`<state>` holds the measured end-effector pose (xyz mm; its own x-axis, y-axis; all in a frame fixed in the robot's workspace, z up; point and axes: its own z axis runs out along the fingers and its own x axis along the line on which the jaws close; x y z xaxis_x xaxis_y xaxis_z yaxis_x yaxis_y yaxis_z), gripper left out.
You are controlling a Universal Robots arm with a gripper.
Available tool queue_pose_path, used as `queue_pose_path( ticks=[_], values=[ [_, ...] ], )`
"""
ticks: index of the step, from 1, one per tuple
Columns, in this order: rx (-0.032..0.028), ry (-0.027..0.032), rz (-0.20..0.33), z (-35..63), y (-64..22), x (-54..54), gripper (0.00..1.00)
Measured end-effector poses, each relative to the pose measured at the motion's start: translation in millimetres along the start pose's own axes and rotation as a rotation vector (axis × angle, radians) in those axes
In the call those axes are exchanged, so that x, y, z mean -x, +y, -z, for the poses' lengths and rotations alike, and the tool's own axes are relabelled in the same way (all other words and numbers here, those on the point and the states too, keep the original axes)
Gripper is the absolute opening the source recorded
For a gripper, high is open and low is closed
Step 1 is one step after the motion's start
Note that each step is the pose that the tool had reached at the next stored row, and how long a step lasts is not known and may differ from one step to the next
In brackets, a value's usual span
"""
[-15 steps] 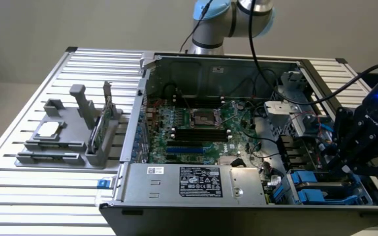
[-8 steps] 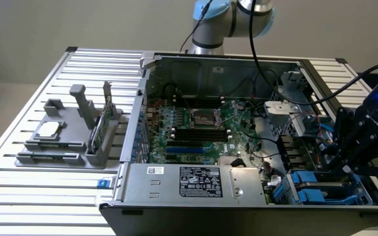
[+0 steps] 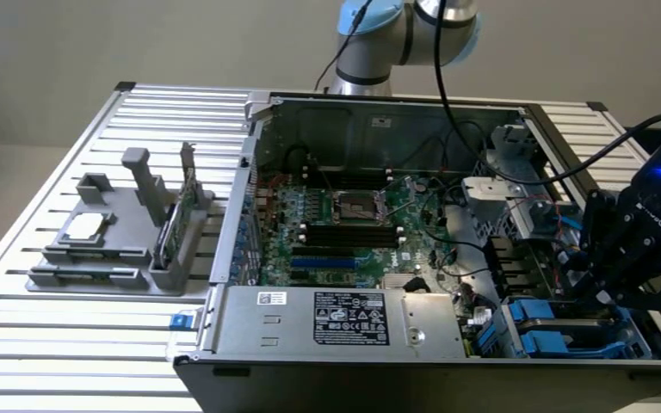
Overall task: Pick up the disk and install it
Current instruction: 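Insert the first disk wire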
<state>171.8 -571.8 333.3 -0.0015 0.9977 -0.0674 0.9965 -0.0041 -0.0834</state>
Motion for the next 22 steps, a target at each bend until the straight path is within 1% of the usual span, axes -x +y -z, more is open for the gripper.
queue_pose_path(
  ticks=[15, 16, 17, 18, 19, 22],
  values=[
    [0.0005, 0.0007, 0.000, -0.2, -0.6, 0.1, 0.17],
    [0.0005, 0.0005, 0.000, 0.4, -0.6, 0.1, 0.18],
    [0.0005, 0.0000, 0.000, 1.4, -0.7, 0.1, 0.24],
    [0.0005, 0.0001, 0.000, 2.5, -0.8, 0.2, 0.24],
    [0.0005, 0.0001, 0.000, 4.1, -0.9, 0.4, 0.31],
    [0.0005, -0.0001, 0.000, 11.6, -1.7, 0.8, 0.31]
  ],
)
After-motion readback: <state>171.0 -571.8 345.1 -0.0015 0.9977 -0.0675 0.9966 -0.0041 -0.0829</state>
